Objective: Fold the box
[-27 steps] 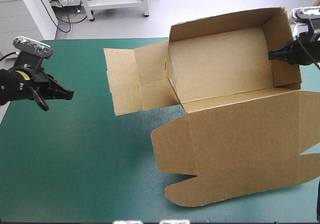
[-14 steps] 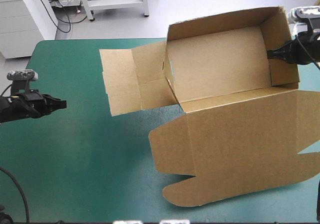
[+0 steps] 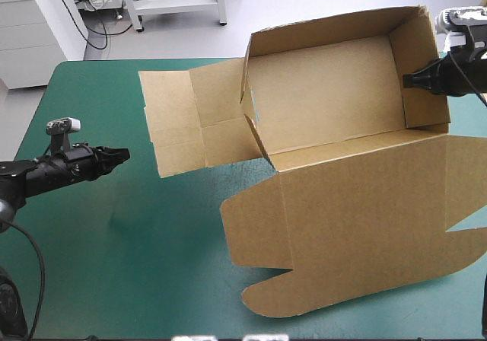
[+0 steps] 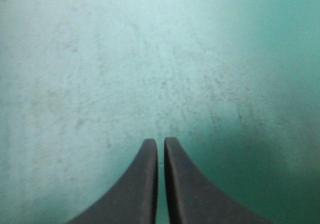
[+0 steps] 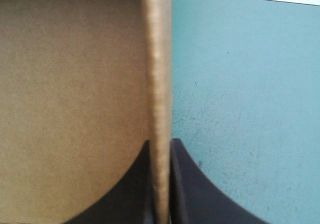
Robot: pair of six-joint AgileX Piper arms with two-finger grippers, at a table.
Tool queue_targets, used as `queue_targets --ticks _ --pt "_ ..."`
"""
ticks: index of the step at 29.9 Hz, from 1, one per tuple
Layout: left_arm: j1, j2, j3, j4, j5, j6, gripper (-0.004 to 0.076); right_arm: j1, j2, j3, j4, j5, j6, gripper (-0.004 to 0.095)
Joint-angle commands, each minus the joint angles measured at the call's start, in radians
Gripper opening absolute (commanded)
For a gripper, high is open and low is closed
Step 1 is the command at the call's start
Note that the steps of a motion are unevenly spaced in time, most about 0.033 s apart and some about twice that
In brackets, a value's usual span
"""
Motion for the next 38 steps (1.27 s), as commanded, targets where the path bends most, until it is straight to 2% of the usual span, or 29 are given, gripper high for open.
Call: queue_targets --ticks 1,4,11,13,19,26,30,38 --pt "-0.002 0.003 -0.023 -0.172 0.086 0.073 0.0073 -0.005 -0.043 -0.034 0.061 -0.045 0.002 -0.0022" --pt "-0.006 0.023 -0.023 -0.220 0.107 0.076 0.0152 -0.005 -0.043 -0.034 0.073 -0.045 0.002 -0.0022" --pt "-0.092 0.028 -0.023 -0.273 0.137 0.152 0.0457 0.038 -0.043 -0.034 0.087 -0.045 -0.024 -0.0022" --pt "-0.110 0.028 -0.023 -0.287 0.141 0.152 0.0501 0.049 -0.043 -0.034 0.087 -0.045 -0.024 -0.0022" --pt "-0.154 0.028 -0.023 -0.309 0.185 0.160 0.0512 0.086 -0.043 -0.034 0.099 -0.045 -0.035 -0.0022" --pt "-0.164 0.028 -0.023 -0.432 0.372 0.235 0.0512 0.104 -0.043 -0.034 0.105 -0.045 -0.044 -0.0022" --pt "-0.177 0.023 -0.023 -0.443 0.377 0.234 0.0512 0.104 -0.043 -0.034 0.143 -0.045 -0.044 -0.0022" --pt "-0.195 0.023 -0.029 -0.454 0.377 0.238 0.0512 0.104 -0.043 -0.034 0.131 -0.051 -0.046 -0.0021"
